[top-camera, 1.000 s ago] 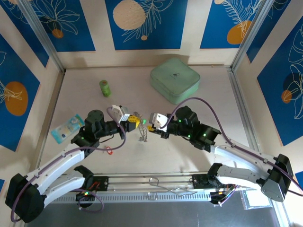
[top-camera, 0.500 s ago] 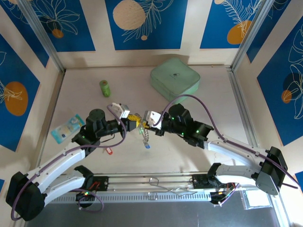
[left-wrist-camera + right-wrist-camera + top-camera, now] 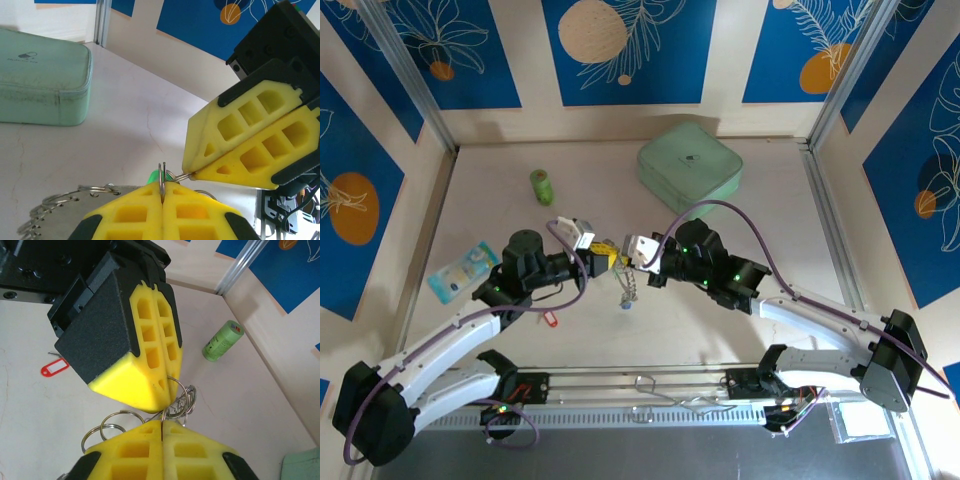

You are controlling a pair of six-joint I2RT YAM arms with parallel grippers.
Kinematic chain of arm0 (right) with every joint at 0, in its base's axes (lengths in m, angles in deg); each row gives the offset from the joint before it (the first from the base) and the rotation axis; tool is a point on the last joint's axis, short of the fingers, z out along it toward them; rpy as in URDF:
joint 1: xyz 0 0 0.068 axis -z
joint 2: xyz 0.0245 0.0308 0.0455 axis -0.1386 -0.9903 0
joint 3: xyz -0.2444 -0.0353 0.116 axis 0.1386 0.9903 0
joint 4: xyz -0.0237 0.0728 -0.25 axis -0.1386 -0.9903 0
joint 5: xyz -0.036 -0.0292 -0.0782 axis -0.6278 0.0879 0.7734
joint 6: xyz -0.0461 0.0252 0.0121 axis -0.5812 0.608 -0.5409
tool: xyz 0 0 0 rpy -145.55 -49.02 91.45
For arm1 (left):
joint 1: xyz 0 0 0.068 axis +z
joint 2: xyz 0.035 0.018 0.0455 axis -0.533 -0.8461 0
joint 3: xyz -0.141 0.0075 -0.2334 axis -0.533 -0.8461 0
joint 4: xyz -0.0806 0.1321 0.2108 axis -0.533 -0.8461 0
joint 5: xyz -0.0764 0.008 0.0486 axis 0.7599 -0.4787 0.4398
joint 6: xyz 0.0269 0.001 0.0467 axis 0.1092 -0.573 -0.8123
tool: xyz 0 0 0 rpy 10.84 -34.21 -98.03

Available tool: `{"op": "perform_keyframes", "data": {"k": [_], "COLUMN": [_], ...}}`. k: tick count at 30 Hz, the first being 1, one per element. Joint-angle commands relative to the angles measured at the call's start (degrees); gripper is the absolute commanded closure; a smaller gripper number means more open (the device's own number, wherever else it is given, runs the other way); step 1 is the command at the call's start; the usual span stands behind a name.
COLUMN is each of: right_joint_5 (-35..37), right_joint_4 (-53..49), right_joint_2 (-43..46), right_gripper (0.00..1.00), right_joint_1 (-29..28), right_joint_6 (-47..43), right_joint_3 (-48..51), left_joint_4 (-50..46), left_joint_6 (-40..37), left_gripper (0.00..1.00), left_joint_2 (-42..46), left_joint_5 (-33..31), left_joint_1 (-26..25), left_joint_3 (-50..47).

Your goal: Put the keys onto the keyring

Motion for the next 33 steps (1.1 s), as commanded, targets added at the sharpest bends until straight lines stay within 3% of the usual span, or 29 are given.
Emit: {"op": "perform_keyframes", "data": {"k": [1,13,16,19,24,29,33], "right_joint_5": [-2.14,-9.27,-10.64,-19.71,-32.52,-36.33,-38.64], "right_joint_4": [-1.05,-6.13,-6.25,-6.95,-8.19,-8.14,-7.13], "right_joint_2": [-0.36,0.98,3.55,7.06,7.53,4.87,3.72], "right_gripper": [0.99,0.99,0.75,0.65,0.66,0.73,0.72], "right_joint_1": [-0.77,0.69,2.51,8.08,16.25,16.03,15.08], "right_joint_6": [-1.05,0.73,1.68,4.81,10.35,11.02,11.26], "right_joint_3": [-2.15,-2.25,-1.54,-0.66,-0.93,-2.49,-2.46], "left_joint_4": [3.33,10.48,12.89,16.58,22.18,26.84,27.72], "left_joint_6": [0.78,-1.46,-5.38,-11.11,-17.77,-17.6,-17.18], "left_gripper": [1.0,1.0,1.0,1.0,1.0,1.0,1.0], "left_joint_2": [0.3,0.0,0.33,0.98,-0.19,-3.18,-5.1], "left_joint_5": [1.57,4.63,6.74,8.89,13.74,18.21,20.09], "left_joint_1": [-0.67,-0.67,-0.67,-0.67,-0.67,-0.67,-0.67], "left_joint_3": [2.63,0.54,-0.92,-3.25,-5.62,-5.53,-5.02]}}
